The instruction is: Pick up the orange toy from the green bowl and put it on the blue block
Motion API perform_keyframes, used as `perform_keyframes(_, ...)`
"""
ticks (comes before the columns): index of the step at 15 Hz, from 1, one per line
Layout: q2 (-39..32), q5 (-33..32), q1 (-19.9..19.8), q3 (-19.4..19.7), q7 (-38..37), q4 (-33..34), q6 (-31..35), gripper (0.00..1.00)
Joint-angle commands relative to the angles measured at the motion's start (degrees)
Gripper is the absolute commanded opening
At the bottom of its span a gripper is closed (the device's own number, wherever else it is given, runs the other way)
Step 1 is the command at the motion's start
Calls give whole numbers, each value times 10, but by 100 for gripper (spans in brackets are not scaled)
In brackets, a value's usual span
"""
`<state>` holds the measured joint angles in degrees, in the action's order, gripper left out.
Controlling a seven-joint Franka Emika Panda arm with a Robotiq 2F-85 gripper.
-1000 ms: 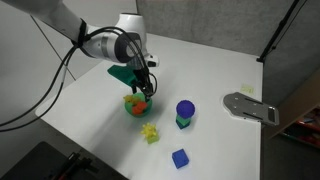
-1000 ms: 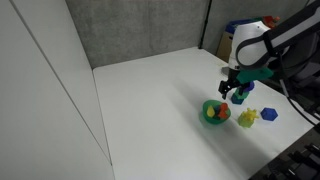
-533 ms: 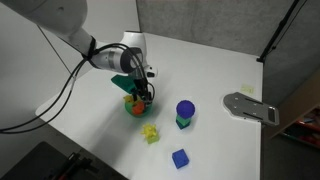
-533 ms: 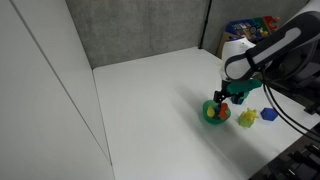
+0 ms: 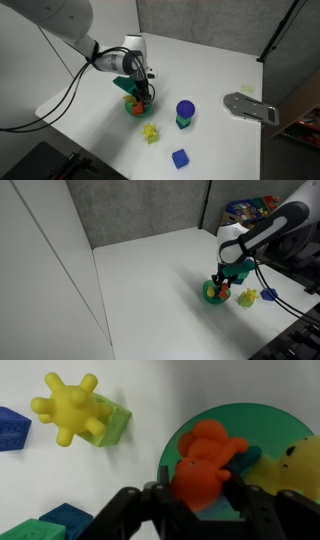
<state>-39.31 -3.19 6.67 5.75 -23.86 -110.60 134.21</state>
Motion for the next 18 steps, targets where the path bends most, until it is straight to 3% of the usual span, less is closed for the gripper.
perform_keyframes(1,22,14,3,-4,-1,2,-25,25)
perform_keyframes(2,33,19,2,-7,1,-4,-28,18)
perform_keyframes(7,93,47,-7,-22,13,-20,-63,11)
perform_keyframes(18,189,36,-40,7,-3,-36,-96,11)
